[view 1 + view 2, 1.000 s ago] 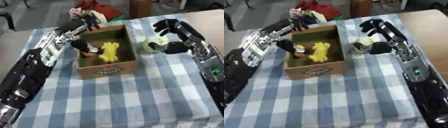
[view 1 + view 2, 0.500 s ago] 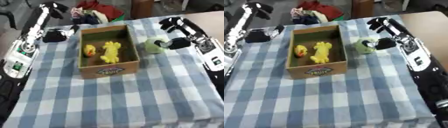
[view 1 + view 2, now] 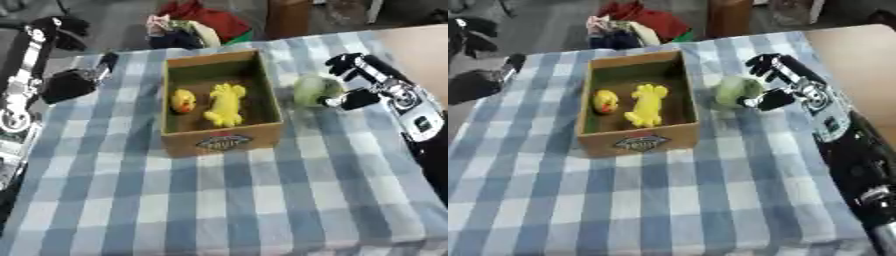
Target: Pick up objects on the table and place them in the box.
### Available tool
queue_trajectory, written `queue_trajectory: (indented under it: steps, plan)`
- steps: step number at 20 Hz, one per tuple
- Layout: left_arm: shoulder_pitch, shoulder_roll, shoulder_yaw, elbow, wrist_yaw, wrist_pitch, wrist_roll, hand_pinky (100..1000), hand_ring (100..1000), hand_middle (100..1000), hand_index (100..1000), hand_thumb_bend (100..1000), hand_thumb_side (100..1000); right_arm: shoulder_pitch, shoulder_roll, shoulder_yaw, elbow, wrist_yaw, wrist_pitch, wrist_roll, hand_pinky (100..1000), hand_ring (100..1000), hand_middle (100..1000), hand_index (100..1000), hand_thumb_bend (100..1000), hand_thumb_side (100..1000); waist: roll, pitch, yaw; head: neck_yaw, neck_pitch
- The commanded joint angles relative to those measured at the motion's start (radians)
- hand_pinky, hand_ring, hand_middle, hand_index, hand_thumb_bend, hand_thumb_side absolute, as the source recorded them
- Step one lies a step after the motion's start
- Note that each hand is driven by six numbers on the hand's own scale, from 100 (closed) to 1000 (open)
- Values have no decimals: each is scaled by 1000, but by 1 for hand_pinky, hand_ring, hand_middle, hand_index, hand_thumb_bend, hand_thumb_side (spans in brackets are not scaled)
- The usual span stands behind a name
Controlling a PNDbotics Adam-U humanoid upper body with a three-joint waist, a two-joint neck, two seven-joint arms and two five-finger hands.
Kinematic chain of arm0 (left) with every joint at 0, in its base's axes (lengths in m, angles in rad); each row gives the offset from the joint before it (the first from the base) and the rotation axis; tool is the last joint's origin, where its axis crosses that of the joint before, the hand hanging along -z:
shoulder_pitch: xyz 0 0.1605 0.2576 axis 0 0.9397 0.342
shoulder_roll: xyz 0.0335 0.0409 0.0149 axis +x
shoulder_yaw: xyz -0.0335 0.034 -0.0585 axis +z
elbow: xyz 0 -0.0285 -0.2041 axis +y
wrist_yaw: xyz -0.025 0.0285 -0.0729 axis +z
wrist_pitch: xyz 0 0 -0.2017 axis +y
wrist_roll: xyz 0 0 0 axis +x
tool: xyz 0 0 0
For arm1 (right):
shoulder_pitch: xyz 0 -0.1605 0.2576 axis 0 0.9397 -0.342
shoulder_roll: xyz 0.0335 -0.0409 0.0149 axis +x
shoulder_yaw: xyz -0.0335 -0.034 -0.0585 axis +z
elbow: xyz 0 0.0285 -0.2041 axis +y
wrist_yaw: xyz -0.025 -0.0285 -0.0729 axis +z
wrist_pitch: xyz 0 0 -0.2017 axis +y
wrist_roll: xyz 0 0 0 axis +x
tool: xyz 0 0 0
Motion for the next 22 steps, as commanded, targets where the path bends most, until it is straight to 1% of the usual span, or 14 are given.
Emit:
queue_trajectory:
  steps: [1, 4, 8, 9, 10, 11, 12, 13, 14, 15, 16, 17, 18, 22]
  plan:
    - [-2, 12, 25, -28, 11, 1, 8, 719, 605, 628, 746, 451, 243, -28, -3, -15, 21, 43, 11, -24, 730, 825, 769, 853, 513, 189, -4, -18, 4, -4, 5]
    - [6, 9, 32, -32, 15, 1, 12, 718, 603, 626, 745, 450, 241, -29, 5, -16, 32, 81, 27, -46, 739, 844, 785, 854, 509, 183, -4, -17, 6, -4, 5]
    - [9, 7, 32, -32, 23, 0, 12, 718, 602, 625, 746, 448, 242, -27, 18, -15, 43, 127, 53, -68, 725, 797, 731, 821, 499, 169, -4, -17, 8, -5, 5]
    - [9, 7, 32, -32, 23, -1, 11, 718, 602, 624, 746, 446, 242, -26, 21, -15, 45, 136, 56, -69, 711, 754, 660, 772, 484, 144, -4, -17, 8, -5, 5]
    - [9, 6, 31, -31, 24, -1, 11, 718, 601, 623, 746, 445, 242, -26, 24, -13, 46, 147, 59, -70, 701, 732, 622, 745, 473, 122, -4, -17, 8, -5, 5]
    - [9, 6, 31, -31, 24, -1, 11, 718, 600, 622, 747, 443, 242, -25, 27, -12, 45, 159, 63, -73, 677, 676, 550, 665, 436, 100, -5, -17, 9, -5, 5]
    - [9, 6, 30, -30, 24, -2, 11, 718, 600, 622, 747, 442, 242, -24, 29, -12, 43, 171, 69, -80, 668, 657, 526, 638, 407, 100, -5, -17, 9, -5, 5]
    - [9, 6, 30, -30, 24, -2, 11, 718, 600, 622, 747, 439, 242, -24, 30, -13, 39, 181, 75, -92, 624, 584, 433, 527, 217, 100, -5, -17, 10, -5, 5]
    - [9, 6, 30, -29, 24, -2, 11, 717, 599, 621, 747, 438, 241, -23, 30, -16, 33, 188, 83, -115, 611, 567, 404, 492, 176, 100, -4, -17, 10, -5, 5]
    - [10, 6, 30, -29, 24, -2, 12, 717, 599, 621, 747, 436, 241, -22, 31, -18, 27, 192, 90, -138, 595, 546, 352, 435, 129, 100, -4, -17, 10, -5, 5]
    - [10, 6, 31, -29, 24, -2, 13, 717, 599, 621, 747, 435, 241, -22, 32, -19, 19, 189, 95, -162, 590, 542, 335, 417, 110, 100, -5, -17, 10, -4, 5]
    - [11, 6, 31, -29, 24, -2, 14, 717, 598, 620, 747, 434, 240, -21, 32, -18, 13, 185, 97, -181, 585, 538, 309, 386, 110, 100, -5, -16, 10, -5, 5]
    - [12, 5, 32, -28, 25, -2, 14, 717, 598, 620, 747, 432, 241, -22, 32, -16, 3, 176, 96, -196, 583, 536, 298, 374, 110, 100, -5, -16, 9, -5, 5]
    - [13, 4, 31, -27, 26, -2, 13, 718, 598, 620, 748, 429, 243, -30, 29, 2, -66, 128, 80, -208, 581, 540, 294, 372, 112, 100, -6, -15, 7, -6, 5]
